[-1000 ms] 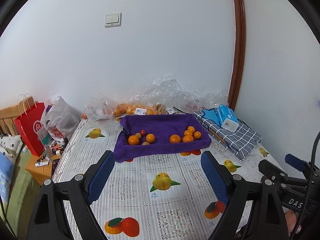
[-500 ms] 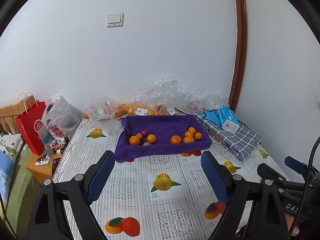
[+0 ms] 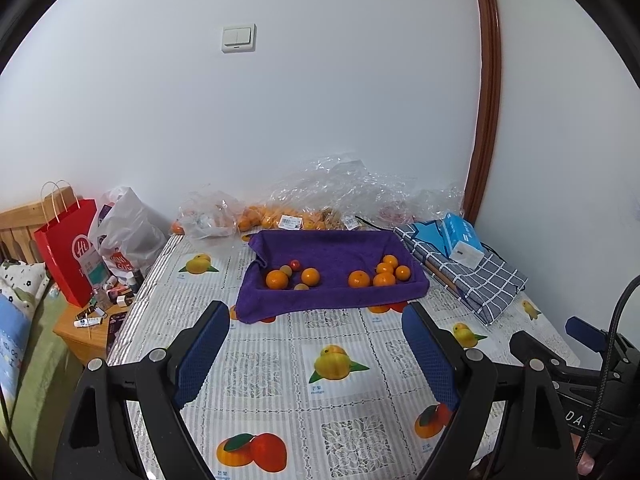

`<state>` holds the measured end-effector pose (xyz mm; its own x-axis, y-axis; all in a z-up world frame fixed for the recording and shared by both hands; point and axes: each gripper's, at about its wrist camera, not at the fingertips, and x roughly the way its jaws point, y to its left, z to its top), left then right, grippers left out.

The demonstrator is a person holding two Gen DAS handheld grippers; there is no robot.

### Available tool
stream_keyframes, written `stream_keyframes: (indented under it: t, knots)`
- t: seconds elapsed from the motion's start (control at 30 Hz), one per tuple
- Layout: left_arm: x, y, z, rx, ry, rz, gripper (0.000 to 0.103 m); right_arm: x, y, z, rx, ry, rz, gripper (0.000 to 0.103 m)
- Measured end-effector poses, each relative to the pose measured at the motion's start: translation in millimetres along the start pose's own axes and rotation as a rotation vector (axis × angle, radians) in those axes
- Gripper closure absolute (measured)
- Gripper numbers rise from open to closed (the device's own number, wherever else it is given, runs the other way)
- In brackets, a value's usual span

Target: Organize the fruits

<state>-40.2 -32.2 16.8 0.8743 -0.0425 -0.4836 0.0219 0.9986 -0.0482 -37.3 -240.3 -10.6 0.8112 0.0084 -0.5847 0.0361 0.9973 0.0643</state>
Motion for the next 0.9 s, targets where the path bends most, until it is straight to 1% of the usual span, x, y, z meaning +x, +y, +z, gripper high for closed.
stream_keyframes:
  t: [0.9]
  knots:
    - [-3.9,0.1,0.1,0.003,-0.002,-0.010,0.015,-5.3,-4.4,0.6,0.022,-0.010,-0.018,0.002]
